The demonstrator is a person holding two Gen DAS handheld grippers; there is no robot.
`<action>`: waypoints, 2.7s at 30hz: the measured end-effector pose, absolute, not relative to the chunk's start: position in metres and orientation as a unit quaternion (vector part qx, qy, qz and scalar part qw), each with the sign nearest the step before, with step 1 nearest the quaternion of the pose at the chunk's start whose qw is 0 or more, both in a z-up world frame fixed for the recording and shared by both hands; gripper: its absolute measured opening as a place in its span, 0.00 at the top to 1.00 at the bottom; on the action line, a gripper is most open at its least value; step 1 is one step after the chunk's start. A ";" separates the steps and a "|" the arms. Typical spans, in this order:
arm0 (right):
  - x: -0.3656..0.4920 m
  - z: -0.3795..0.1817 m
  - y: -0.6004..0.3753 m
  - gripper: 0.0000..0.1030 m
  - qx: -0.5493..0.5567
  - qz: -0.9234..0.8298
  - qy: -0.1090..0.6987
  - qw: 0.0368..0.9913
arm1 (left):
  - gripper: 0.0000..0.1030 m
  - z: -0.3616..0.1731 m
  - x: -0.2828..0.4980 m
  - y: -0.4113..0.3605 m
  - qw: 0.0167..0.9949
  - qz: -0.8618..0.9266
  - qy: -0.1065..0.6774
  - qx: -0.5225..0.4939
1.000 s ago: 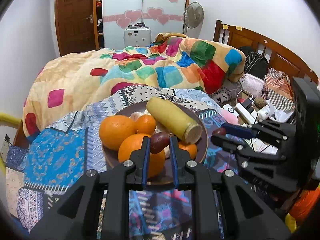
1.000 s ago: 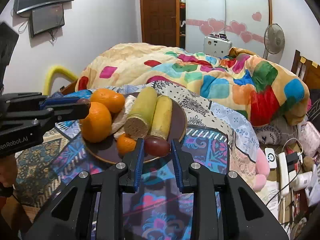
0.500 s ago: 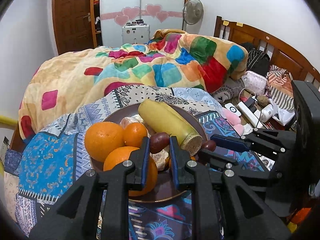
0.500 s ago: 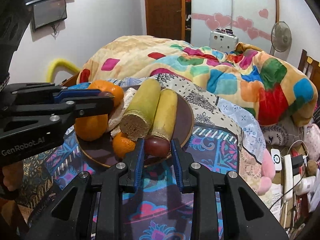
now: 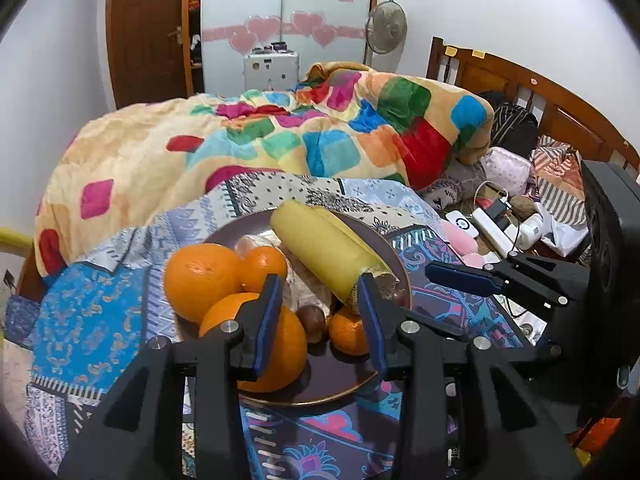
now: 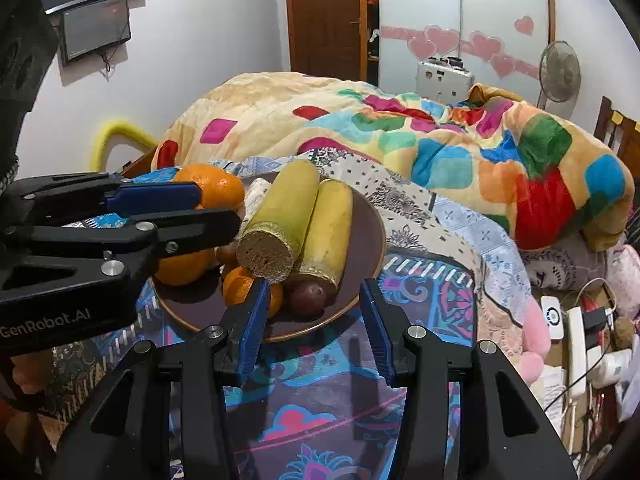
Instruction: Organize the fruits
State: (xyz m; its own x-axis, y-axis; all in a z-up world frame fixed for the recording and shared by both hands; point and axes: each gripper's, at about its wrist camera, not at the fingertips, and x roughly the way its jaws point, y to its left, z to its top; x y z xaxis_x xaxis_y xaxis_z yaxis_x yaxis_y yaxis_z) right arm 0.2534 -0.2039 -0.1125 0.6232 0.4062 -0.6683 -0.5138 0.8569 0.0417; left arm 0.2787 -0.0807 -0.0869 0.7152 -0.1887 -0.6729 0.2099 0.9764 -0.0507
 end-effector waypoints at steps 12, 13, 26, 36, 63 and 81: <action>0.196 -0.041 -0.229 0.58 -0.048 0.244 0.271 0.930 | 0.62 -0.011 0.197 -0.060 0.960 -0.084 0.267 -0.013; 0.185 -0.030 -0.232 0.58 -0.043 0.244 0.256 0.934 | 0.62 -0.003 0.186 -0.060 0.963 -0.081 0.255 -0.014; 0.042 0.061 -0.245 0.57 -0.003 0.237 0.095 0.967 | 0.46 0.068 0.028 -0.051 0.992 -0.053 0.116 -0.022; 0.002 0.065 -0.248 0.18 0.025 0.230 0.065 0.971 | 0.13 0.072 -0.033 -0.055 0.997 -0.020 0.069 -0.004; -0.021 0.060 -0.250 0.00 0.019 0.208 0.049 0.977 | 0.00 0.061 -0.043 -0.053 0.998 -0.005 0.066 -0.004; -0.023 0.061 -0.248 0.00 0.021 0.209 0.051 0.976 | 0.00 0.056 -0.039 -0.054 0.998 -0.009 0.070 -0.005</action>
